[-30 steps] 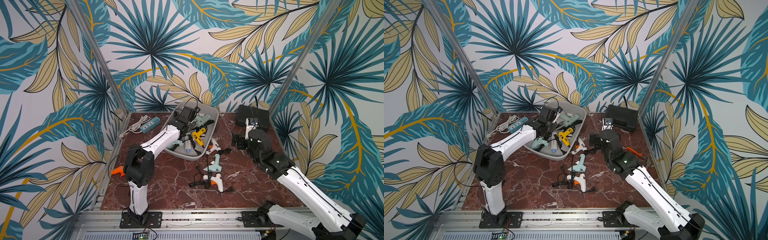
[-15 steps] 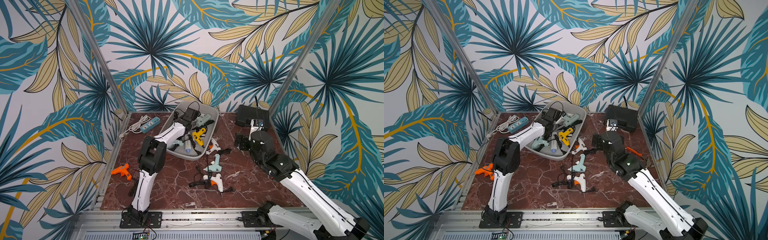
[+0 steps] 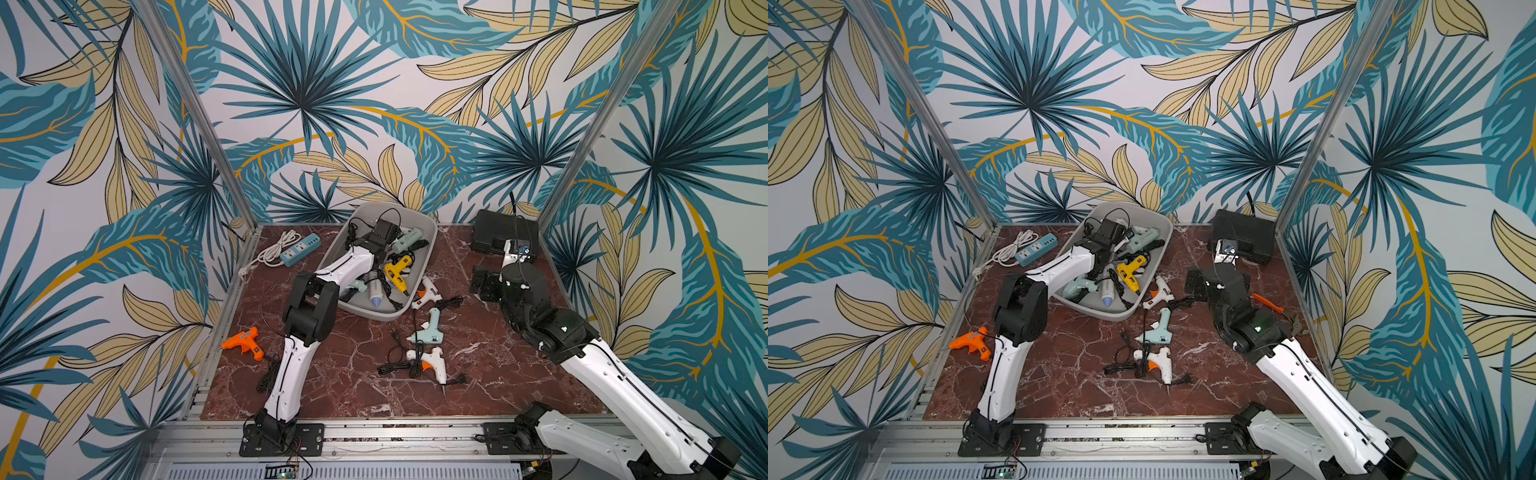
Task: Put the hot melt glue gun into the storage box
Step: Place the hot melt adhesive gun in the storage box.
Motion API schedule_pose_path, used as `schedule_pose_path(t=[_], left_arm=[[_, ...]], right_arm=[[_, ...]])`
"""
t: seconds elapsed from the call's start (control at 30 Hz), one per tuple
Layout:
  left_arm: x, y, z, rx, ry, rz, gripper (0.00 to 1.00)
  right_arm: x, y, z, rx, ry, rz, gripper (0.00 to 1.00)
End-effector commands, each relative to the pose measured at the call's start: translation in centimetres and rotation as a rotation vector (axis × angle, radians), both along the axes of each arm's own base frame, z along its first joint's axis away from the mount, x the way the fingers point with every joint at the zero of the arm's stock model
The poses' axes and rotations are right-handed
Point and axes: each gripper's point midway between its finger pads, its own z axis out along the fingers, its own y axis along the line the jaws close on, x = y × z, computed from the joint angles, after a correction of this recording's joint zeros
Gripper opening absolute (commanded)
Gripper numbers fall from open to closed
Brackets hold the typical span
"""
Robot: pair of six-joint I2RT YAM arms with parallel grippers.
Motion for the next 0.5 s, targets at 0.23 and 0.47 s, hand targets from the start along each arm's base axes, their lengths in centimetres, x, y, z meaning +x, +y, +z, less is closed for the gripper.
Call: schedule_pose_path(t=[0.23,0.47], left_arm=[[-0.9,-2.8,-1.8,0.013,0.052,-0.069,0.4],[-1.7,-3.6,0.9,-0.03,0.032,-0.067,0.6]], right_arm=[[-0.5,-0.6,0.1,0.01,-0.002,-0.022,1.0],[-0.7,-0.7,0.6,0.023,-0.011,-0.025,0.99]])
